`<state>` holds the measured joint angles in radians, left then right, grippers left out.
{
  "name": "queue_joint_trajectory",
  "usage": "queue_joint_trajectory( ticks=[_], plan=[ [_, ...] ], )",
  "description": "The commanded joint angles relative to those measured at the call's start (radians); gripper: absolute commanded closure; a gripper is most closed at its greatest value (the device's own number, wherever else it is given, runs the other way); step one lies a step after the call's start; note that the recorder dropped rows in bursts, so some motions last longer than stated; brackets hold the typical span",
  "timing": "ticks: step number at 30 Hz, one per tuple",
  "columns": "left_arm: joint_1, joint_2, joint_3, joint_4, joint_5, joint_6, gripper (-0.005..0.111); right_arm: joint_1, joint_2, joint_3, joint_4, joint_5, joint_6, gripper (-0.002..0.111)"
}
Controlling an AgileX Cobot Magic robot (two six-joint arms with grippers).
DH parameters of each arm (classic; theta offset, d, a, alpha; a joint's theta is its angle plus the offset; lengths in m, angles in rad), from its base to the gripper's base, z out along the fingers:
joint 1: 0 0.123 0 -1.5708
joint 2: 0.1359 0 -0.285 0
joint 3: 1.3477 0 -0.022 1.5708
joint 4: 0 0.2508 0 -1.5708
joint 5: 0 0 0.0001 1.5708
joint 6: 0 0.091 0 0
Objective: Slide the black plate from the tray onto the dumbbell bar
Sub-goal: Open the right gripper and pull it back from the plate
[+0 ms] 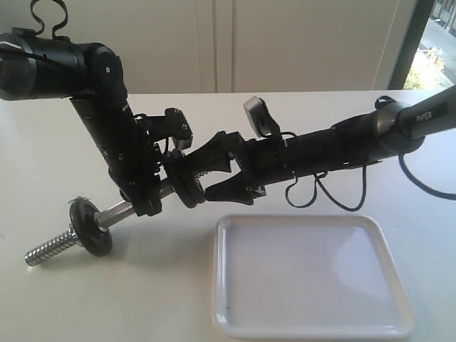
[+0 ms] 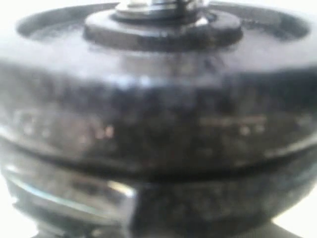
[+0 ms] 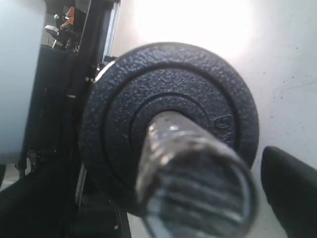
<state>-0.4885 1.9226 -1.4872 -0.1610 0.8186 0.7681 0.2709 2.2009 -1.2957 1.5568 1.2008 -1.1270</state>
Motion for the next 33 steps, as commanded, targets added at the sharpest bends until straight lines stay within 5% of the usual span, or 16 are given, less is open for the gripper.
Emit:
queue_joint_trajectory(
  ticks=[1, 11, 21, 28, 33],
  plan=[
    [-0.001, -0.059, -0.028, -0.072, -0.013, -0.010, 0.107, -0.073, -0.010, -0.008, -0.012, 0.020, -0.012, 0.013],
    [-0.001, -0.012, -0.025, -0.085, -0.009, -0.010, 0.107, -0.161, -0.010, -0.008, -0.098, 0.020, 0.010, 0.018],
    [-0.001, 0.026, -0.025, -0.085, -0.013, -0.008, 0.107, -0.233, -0.010, -0.008, -0.098, 0.020, 0.037, 0.057],
    [-0.001, 0.042, -0.025, -0.085, -0.013, -0.006, 0.107, -0.233, -0.010, -0.008, -0.098, 0.020, 0.058, 0.107],
    [-0.001, 0.042, -0.025, -0.085, -0.016, -0.006, 0.107, -0.233, -0.025, -0.008, -0.096, 0.020, 0.060, 0.108]
  ],
)
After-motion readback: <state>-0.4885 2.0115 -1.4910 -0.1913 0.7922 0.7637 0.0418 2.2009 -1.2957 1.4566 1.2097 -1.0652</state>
